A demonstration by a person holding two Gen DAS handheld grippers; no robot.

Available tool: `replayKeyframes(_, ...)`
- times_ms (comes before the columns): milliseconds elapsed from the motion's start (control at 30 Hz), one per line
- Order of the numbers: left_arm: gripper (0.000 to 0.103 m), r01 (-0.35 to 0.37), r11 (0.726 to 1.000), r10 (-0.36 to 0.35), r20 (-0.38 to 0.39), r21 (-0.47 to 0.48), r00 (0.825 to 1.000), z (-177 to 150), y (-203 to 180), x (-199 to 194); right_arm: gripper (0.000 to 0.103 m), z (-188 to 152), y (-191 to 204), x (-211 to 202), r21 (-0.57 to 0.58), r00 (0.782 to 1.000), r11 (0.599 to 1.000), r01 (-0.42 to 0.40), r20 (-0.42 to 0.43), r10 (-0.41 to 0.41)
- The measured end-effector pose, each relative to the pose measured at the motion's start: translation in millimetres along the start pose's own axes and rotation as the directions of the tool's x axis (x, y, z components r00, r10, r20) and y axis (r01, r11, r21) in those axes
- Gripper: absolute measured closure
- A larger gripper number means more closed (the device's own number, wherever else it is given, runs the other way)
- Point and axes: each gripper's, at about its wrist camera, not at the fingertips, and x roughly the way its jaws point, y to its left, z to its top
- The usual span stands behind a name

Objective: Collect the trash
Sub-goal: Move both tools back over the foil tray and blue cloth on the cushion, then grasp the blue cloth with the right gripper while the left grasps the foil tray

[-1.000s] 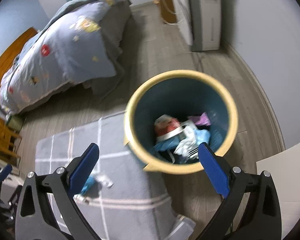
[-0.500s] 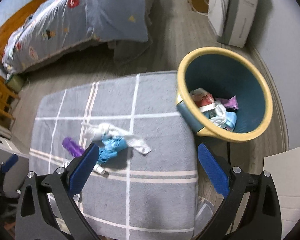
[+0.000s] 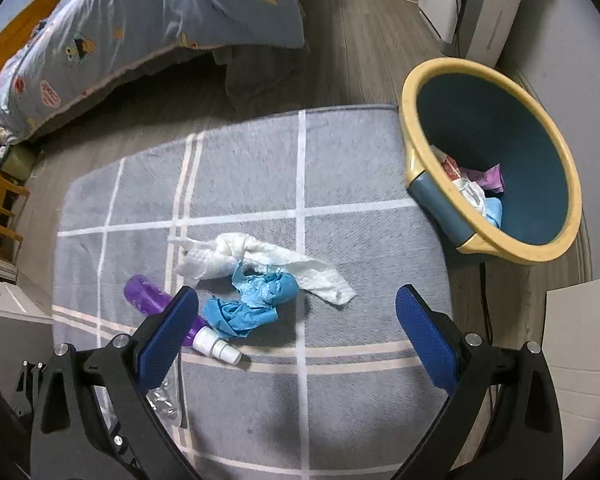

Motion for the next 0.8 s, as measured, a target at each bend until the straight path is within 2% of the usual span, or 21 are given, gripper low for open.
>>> replayKeyframes(100, 0.006, 0.016, 1.0, -0.016, -0.017, -0.007, 1.0, -1.1, -2.3, 7.7, 0.006, 0.3, 0.3, 11.1, 0.013, 1.0, 1.0, 0.004, -0.021, -0.004)
replayKeyframes(300, 0.006, 0.041, 0.999, -0.041, -0.053, 0.014, 0.998, -6.8, -11.9, 20.1, 0.008, 1.9, 5.8, 30.2, 0.064, 0.997, 0.997, -0.045, -0.064, 0.049)
replayKeyframes(467, 0.006, 0.067, 0.997, -0.065, -0.071, 0.024, 0.995, -12.8, -15.9, 26.7, 0.027, 2.2, 12.9, 45.5, 0.086, 0.991, 0.994, -0.065, -0.112, 0.075)
replayKeyframes(533, 0.006, 0.081, 0.996, -0.079, -0.09, 0.028, 0.993, -14.8, -18.2, 30.9, 0.039, 0.8, 15.3, 52.1, 0.096, 0.988, 0.993, -0.068, -0.133, 0.081)
replayKeyframes(667, 0.006, 0.089, 0.995, -0.082, -0.133, 0.049, 0.988, -20.1, -22.8, 38.3, 0.052, -2.5, 25.9, 56.7, 0.052, 0.986, 0.997, -0.065, -0.153, 0.072)
replayKeyframes(700, 0.006, 0.09, 0.995, -0.082, -0.143, 0.05, 0.986, -20.8, -23.9, 40.7, 0.058, -2.0, 28.9, 55.5, 0.033, 0.986, 0.997, -0.066, -0.151, 0.07)
replayKeyframes(800, 0.008, 0.074, 0.996, -0.064, -0.154, 0.058, 0.986, -21.4, -26.2, 44.3, 0.063, -1.4, 31.4, 53.6, 0.002, 0.987, 0.998, -0.067, -0.148, 0.067)
